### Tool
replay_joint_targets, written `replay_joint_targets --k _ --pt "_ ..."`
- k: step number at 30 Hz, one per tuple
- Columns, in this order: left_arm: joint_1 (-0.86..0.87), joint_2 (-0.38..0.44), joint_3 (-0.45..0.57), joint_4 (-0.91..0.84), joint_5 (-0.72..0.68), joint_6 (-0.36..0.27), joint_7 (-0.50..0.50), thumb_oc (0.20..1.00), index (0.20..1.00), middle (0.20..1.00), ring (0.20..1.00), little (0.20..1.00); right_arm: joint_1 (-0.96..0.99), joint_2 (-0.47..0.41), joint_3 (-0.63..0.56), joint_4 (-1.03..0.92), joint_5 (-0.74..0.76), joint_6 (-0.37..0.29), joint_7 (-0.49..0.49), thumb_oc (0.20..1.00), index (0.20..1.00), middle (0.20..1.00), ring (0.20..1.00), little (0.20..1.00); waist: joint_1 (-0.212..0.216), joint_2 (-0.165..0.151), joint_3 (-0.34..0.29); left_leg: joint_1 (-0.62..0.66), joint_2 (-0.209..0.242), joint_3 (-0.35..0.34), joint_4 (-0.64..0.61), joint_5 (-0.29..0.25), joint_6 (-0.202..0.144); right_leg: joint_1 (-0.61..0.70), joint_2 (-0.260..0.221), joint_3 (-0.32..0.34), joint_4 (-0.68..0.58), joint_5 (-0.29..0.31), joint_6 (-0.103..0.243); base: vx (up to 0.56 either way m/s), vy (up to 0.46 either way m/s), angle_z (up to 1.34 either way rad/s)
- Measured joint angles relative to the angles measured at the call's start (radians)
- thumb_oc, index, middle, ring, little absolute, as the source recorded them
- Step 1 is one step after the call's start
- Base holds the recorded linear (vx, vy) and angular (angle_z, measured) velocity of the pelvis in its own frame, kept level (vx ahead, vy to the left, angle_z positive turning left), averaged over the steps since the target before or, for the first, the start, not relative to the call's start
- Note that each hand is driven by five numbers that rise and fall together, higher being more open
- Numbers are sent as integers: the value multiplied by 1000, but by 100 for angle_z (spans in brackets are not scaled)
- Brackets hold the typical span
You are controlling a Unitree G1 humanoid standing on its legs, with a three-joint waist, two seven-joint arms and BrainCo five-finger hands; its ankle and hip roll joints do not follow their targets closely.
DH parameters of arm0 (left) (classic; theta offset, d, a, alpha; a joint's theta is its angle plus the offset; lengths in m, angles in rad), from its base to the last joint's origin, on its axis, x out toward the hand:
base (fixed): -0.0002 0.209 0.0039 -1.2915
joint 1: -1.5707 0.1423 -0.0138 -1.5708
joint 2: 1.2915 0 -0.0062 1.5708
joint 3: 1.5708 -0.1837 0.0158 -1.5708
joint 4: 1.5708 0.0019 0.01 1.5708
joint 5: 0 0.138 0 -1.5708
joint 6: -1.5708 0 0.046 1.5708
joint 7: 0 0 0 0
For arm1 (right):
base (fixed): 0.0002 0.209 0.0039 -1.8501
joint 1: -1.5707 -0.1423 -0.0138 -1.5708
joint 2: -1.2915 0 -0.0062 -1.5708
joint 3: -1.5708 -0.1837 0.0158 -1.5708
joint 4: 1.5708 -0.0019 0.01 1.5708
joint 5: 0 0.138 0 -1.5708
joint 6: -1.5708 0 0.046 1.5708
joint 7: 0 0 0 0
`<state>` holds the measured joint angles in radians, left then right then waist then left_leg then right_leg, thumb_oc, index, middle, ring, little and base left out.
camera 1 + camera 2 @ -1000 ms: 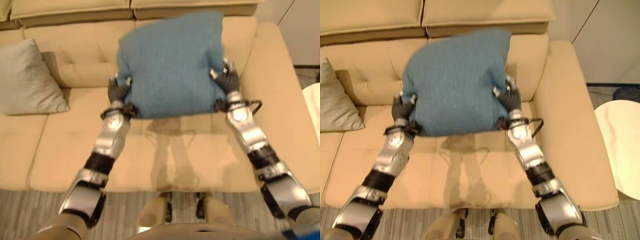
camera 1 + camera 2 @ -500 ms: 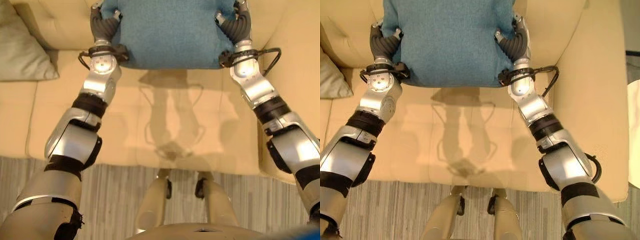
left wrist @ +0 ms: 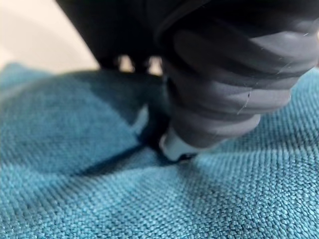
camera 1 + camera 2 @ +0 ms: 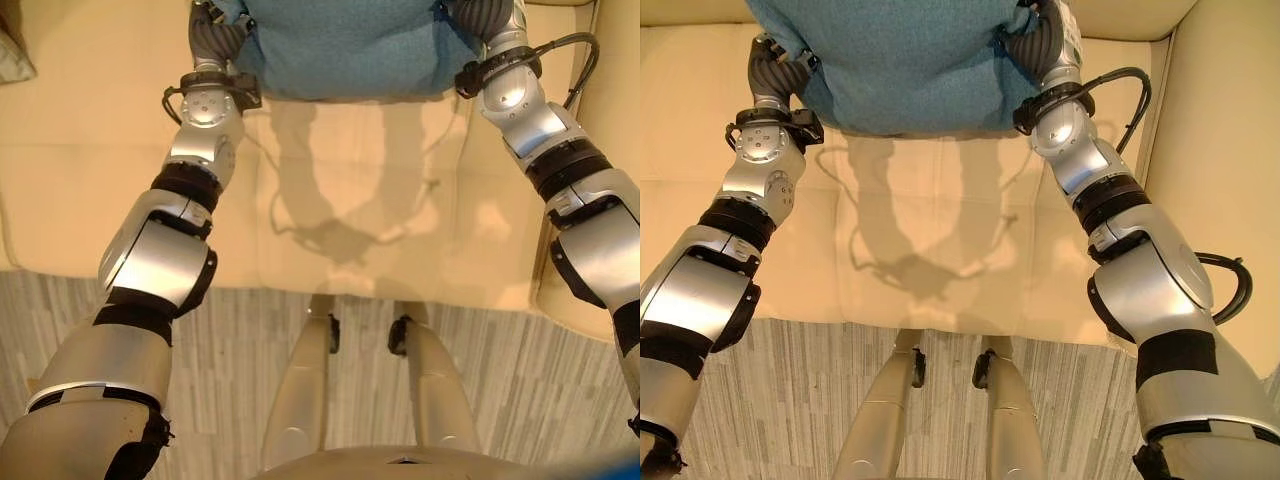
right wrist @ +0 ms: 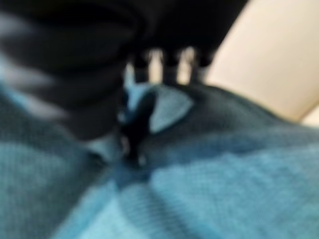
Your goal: Pick up all the scattered cushions and arrange them neatly on the sofa.
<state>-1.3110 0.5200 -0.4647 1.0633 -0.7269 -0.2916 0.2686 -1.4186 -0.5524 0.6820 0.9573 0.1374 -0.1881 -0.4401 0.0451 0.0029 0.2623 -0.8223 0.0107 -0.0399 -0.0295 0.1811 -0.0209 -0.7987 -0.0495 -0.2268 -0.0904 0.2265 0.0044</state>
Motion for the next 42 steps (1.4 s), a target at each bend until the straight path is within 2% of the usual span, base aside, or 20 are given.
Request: replay_joint_targets --k 1,12,13,14,19,24,29,31,34,38,40,41,42 --pt "-1 1 1 0 -4 2 0 1000 1000 1000 1000 1000 -1 -6 0 -1 13 1 6 200 200 200 200 200 2 0 0 0 0 -1 0 0 0 1 0 0 0 0 0 0 0 0" --pt "-1 88 21 1 -30 7 1 1000 1000 1000 1000 1000 6 -4 4 -2 117 7 95 200 200 200 200 200 6 -1 1 1 -1 2 2 0 0 1 -1 3 0 2 2 0 0 0" --pt "-1 91 33 0 -30 6 2 1000 1000 1000 1000 1000 7 3 5 -2 120 7 102 799 799 799 799 799 7 -1 1 1 -1 2 2 0 0 1 -1 3 0 2 2 0 0 0" --pt "-1 91 35 0 -30 6 3 1000 1000 1000 1000 1000 9 5 8 -2 125 8 107 1000 1000 1000 1000 1000 8 -1 1 1 -1 2 2 0 0 1 -1 3 0 2 2 0 0 0" --pt "1 122 41 -3 -39 6 2 1000 1000 1000 1000 1000 50 5 17 5 126 29 131 1000 1000 1000 1000 1000 18 -2 1 1 0 3 2 0 0 0 -1 4 0 2 2 0 0 0" --pt "17 146 96 -29 -41 -4 2 1000 1000 1000 1000 1000 61 -11 13 5 121 33 132 1000 1000 1000 1000 1000 24 -1 1 1 0 3 4 0 0 1 -1 4 0 2 2 0 0 0" --pt "130 169 194 -119 -70 -26 -2 1000 1000 1000 1000 1000 63 -64 10 -1 75 34 148 1000 1000 1000 1000 1000 36 -1 1 3 0 2 11 0 0 8 -1 2 0 2 2 0 0 0" --pt "166 170 199 -119 -81 -27 -3 1000 1000 1000 1000 1000 63 -93 4 -1 64 34 151 1000 1000 1000 1000 1000 42 -1 1 3 0 -1 14 0 0 11 -1 -2 0 2 2 -3 -12 2" --pt "260 170 242 -137 -87 -27 -28 1000 1000 1000 1000 1000 74 -155 -9 -28 53 33 160 1000 1000 1000 1000 1000 58 -2 1 13 0 -4 14 2 -2 23 -1 -6 0 2 2 -2 -25 2" --pt "421 169 312 -148 -88 -25 -47 1000 1000 1000 1000 1000 125 -208 -23 -44 33 32 162 1000 1000 1000 1000 1000 59 -3 1 73 0 -17 7 1 -3 84 -1 -13 0 -2 7 6 -40 6" --pt "646 162 431 -287 -83 -28 -84 1000 1000 1000 1000 1000 268 -299 -136 -169 20 13 170 1000 1000 1000 1000 1000 61 -8 5 143 -1 -23 -8 -2 -7 154 -2 -17 0 -19 29 29 -71 8" --pt "722 147 475 -303 -83 -31 -93 1000 1000 1000 1000 1000 330 -314 -182 -192 16 7 170 1000 1000 1000 1000 1000 60 -10 6 183 0 -25 -15 -2 -7 189 -2 -20 -1 -19 29 22 -50 1" --pt "804 151 477 -286 -84 -13 -93 1000 1000 1000 1000 1000 383 -323 -202 -188 16 12 176 1000 1000 1000 1000 1000 61 -15 3 227 2 -24 -25 -10 -17 228 -1 -23 1 -37 41 53 -85 4"
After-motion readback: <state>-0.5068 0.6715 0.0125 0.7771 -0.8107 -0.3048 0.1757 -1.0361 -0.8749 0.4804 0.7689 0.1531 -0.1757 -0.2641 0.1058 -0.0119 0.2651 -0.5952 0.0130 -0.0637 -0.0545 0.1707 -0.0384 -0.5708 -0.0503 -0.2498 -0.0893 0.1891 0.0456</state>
